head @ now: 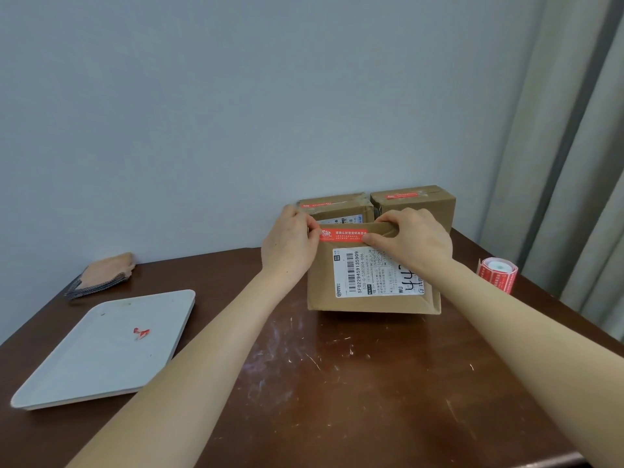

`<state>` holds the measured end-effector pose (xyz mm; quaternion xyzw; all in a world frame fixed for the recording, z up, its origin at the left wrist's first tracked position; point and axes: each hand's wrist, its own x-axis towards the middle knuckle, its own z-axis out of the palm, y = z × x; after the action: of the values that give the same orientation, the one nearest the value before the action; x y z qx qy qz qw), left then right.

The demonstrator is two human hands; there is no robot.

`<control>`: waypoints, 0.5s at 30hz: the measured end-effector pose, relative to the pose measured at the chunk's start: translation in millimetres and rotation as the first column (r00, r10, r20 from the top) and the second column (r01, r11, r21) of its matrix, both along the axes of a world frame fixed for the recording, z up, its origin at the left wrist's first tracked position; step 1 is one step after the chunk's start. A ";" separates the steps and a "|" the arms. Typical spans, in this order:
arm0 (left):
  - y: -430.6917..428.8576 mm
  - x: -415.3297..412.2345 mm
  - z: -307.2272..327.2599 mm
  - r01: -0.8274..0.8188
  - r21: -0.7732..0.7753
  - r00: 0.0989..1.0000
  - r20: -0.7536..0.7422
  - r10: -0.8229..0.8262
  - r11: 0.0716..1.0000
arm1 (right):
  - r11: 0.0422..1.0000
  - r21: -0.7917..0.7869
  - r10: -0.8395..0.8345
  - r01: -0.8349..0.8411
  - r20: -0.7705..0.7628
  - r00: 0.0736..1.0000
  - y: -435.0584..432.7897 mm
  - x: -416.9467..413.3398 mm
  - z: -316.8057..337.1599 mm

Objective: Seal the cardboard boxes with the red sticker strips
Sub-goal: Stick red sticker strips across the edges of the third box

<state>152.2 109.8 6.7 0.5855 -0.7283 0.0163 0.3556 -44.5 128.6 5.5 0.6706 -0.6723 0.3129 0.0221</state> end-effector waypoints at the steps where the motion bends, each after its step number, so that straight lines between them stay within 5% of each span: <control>1: -0.3 0.3 -0.5 0.003 0.001 1.000 -0.008 -0.003 1.000 | 1.000 0.001 0.000 0.000 0.001 1.000 -0.3 -0.2 -0.1; 15: 9.9 6.7 -23.0 0.094 -0.224 0.993 -0.049 -0.108 0.970 | 1.000 -0.007 0.014 -0.015 -0.010 1.000 -1.5 -1.8 -1.7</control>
<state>158.9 119.7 -16.3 0.5046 -0.7397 0.0615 0.4410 -46.3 127.1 3.9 0.6768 -0.6661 0.3123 0.0254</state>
